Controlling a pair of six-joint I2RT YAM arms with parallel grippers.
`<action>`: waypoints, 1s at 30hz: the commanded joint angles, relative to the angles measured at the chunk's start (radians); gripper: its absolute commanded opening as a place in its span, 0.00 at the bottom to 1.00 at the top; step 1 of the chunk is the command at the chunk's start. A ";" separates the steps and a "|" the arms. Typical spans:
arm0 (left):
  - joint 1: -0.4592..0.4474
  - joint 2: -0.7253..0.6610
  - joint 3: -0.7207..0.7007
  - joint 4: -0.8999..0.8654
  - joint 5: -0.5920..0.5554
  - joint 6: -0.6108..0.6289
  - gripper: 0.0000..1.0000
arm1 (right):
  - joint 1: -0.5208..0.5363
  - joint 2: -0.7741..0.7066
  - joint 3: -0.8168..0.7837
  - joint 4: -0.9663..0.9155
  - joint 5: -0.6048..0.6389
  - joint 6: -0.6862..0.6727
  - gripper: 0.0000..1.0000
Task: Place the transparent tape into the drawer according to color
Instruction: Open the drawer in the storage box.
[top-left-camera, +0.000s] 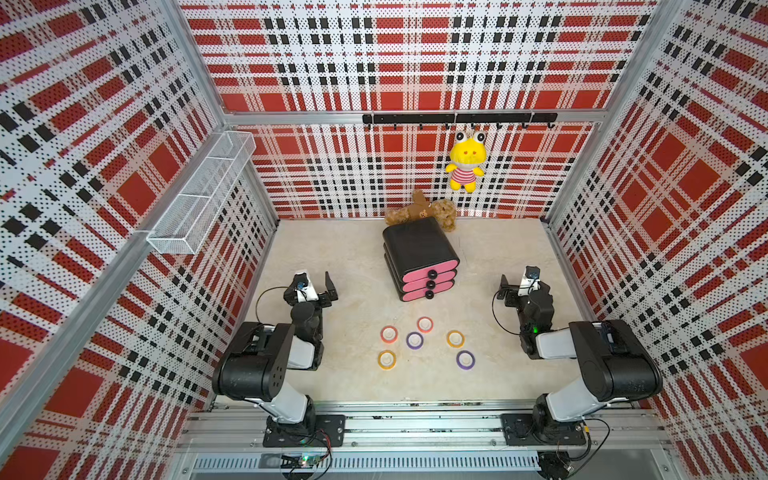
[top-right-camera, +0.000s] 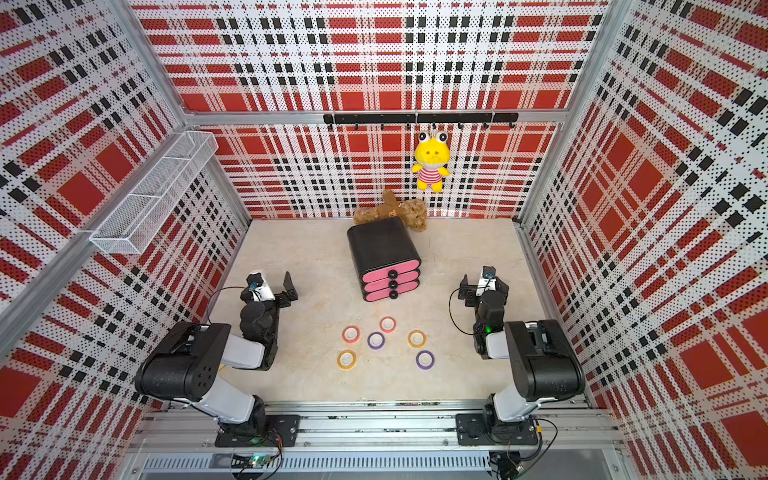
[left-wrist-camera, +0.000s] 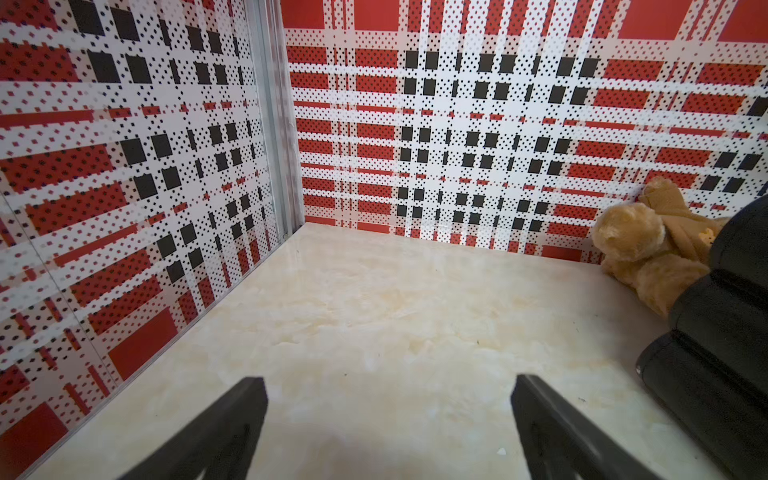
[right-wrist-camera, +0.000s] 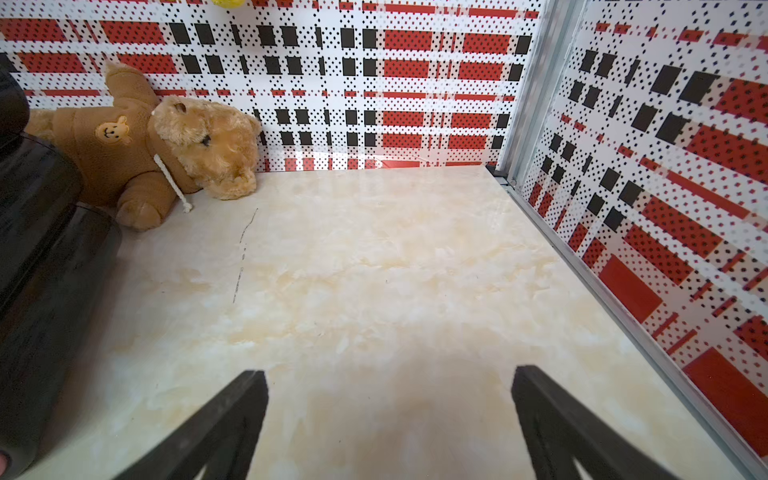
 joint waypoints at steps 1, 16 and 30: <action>0.009 -0.015 -0.007 -0.003 0.013 0.006 0.99 | 0.001 -0.021 -0.012 0.000 -0.004 -0.006 1.00; 0.007 -0.015 -0.007 -0.003 0.011 0.007 0.99 | 0.001 -0.021 -0.012 0.000 -0.004 -0.005 1.00; -0.117 -0.186 0.214 -0.480 -0.229 0.014 0.99 | 0.007 -0.083 0.036 -0.141 -0.089 -0.050 1.00</action>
